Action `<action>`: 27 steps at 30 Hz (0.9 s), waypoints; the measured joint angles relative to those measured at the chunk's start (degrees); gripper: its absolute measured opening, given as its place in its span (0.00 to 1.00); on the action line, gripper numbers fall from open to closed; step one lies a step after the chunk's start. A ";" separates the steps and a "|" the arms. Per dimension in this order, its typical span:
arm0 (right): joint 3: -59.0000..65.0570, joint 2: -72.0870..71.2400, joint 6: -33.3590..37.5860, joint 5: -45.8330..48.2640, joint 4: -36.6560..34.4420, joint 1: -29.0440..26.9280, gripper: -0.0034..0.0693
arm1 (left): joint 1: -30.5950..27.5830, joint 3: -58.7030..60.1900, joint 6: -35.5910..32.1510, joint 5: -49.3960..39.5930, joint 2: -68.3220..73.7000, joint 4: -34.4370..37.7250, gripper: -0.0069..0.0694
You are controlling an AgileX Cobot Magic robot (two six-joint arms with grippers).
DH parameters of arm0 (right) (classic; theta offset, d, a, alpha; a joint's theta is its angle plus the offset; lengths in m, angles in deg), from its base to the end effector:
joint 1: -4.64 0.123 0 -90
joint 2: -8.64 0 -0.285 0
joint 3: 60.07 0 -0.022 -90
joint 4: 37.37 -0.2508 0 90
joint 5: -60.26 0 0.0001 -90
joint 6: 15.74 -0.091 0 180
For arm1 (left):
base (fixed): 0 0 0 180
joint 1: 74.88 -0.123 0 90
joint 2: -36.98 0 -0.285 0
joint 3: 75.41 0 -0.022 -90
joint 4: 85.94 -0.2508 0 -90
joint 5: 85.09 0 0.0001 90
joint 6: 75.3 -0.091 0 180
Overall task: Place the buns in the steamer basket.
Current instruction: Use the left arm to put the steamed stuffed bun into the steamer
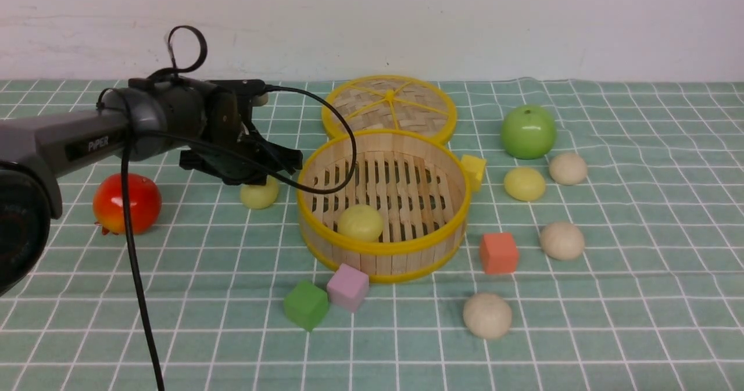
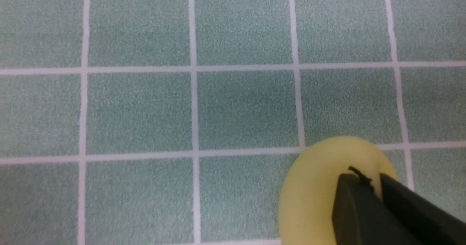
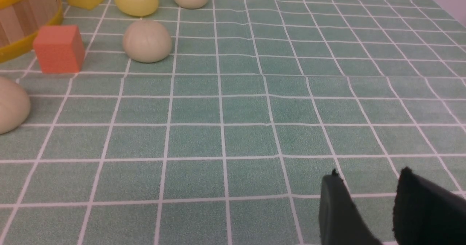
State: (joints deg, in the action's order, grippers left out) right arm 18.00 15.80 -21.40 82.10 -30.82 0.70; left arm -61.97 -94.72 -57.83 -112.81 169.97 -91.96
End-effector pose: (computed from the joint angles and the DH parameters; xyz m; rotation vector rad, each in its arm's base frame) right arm 0.0519 -0.0075 0.1747 0.0866 1.8652 -0.0923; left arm 0.4783 -0.1051 0.1799 -0.0045 2.4686 -0.1293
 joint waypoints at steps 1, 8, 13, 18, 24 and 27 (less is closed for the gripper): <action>0.00 0.00 0.00 0.00 0.00 0.00 0.38 | 0.00 0.00 0.00 -0.46 -0.45 0.00 0.08; 0.00 0.00 0.00 0.00 0.00 0.00 0.38 | 0.92 0.12 -0.21 -4.30 -8.61 2.65 0.08; 0.00 0.00 0.00 0.00 0.00 0.00 0.38 | 5.60 0.02 -1.62 -4.68 -12.76 6.38 0.08; 0.00 0.00 0.00 0.00 0.00 0.00 0.38 | 10.46 0.02 -2.92 -5.00 -11.60 6.36 0.08; 0.00 0.00 0.00 0.00 0.00 0.00 0.38 | 11.39 0.02 -0.96 -3.61 -8.02 0.83 0.08; 0.00 0.00 0.00 0.00 0.00 0.00 0.38 | 11.33 0.02 0.04 -3.03 -5.92 -1.87 0.09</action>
State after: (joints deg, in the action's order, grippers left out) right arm 18.00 15.80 -21.40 82.10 -30.82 0.70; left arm -50.63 -94.70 -57.79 -115.84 164.05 -93.83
